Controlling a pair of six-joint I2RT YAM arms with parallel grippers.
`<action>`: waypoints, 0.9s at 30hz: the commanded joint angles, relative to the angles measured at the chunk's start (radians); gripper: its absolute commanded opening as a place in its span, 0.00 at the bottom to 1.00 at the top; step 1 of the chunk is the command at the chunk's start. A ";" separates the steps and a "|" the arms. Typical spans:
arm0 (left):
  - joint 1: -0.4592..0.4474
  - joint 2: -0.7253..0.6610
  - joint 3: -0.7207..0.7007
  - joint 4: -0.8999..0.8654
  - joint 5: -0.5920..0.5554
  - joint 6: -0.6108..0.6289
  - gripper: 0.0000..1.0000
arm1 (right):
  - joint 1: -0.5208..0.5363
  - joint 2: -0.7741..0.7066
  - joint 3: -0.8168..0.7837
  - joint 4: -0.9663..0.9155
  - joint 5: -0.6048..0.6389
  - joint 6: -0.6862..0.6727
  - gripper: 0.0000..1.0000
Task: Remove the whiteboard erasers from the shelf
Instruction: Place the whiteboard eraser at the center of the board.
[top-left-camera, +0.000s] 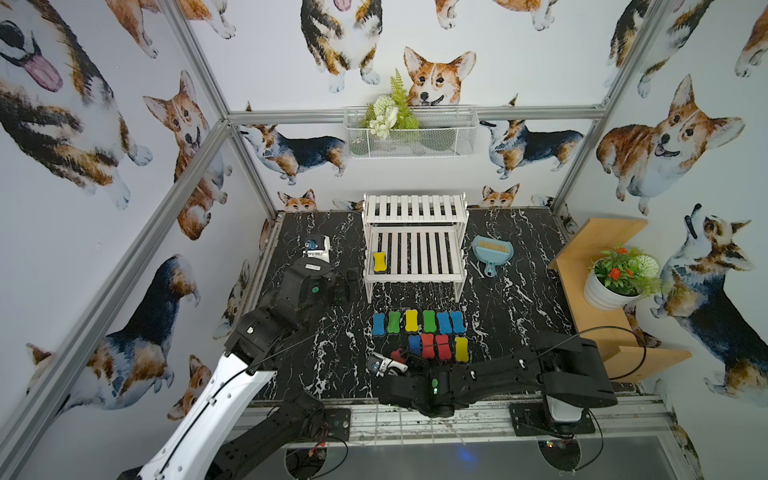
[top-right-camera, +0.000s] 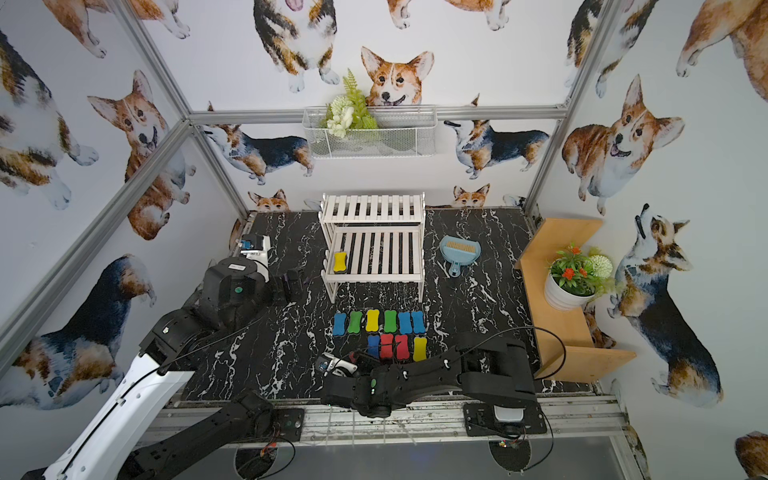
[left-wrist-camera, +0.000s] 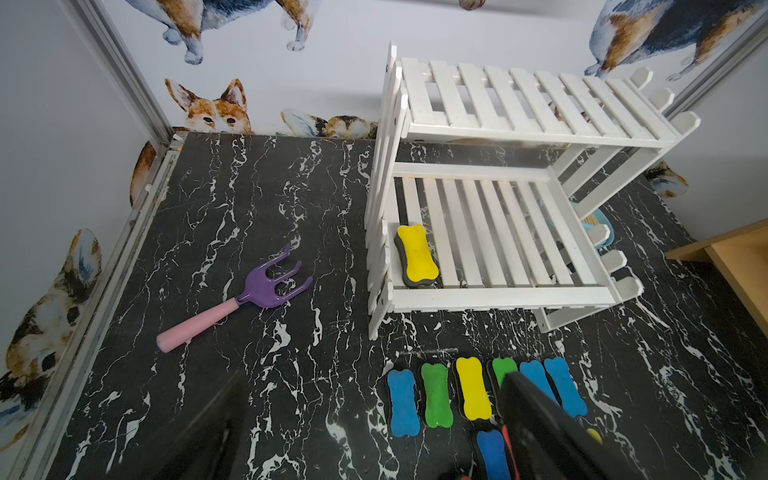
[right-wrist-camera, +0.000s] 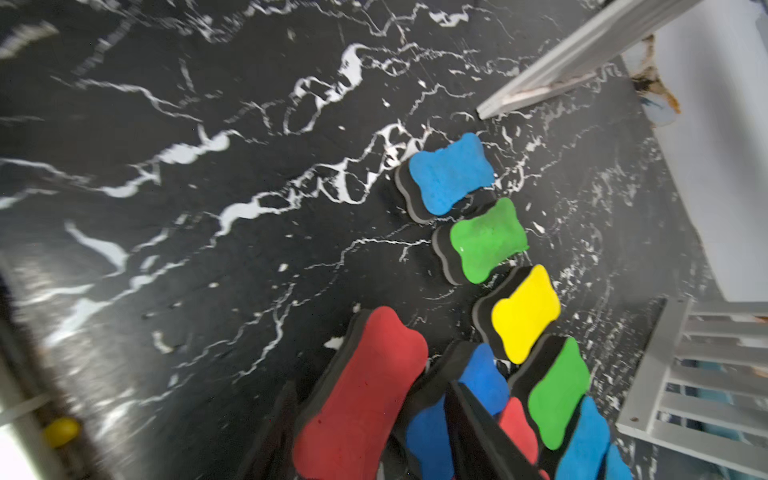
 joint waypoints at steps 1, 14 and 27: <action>0.004 0.006 -0.012 0.017 0.020 -0.003 0.99 | 0.002 -0.040 -0.010 0.086 -0.147 -0.003 0.70; 0.045 0.024 -0.040 0.015 0.102 -0.014 0.99 | -0.179 -0.227 -0.061 0.022 -0.662 0.280 0.50; 0.106 0.034 0.008 -0.002 0.128 0.026 0.99 | -0.191 -0.145 -0.044 -0.064 -0.682 0.362 0.31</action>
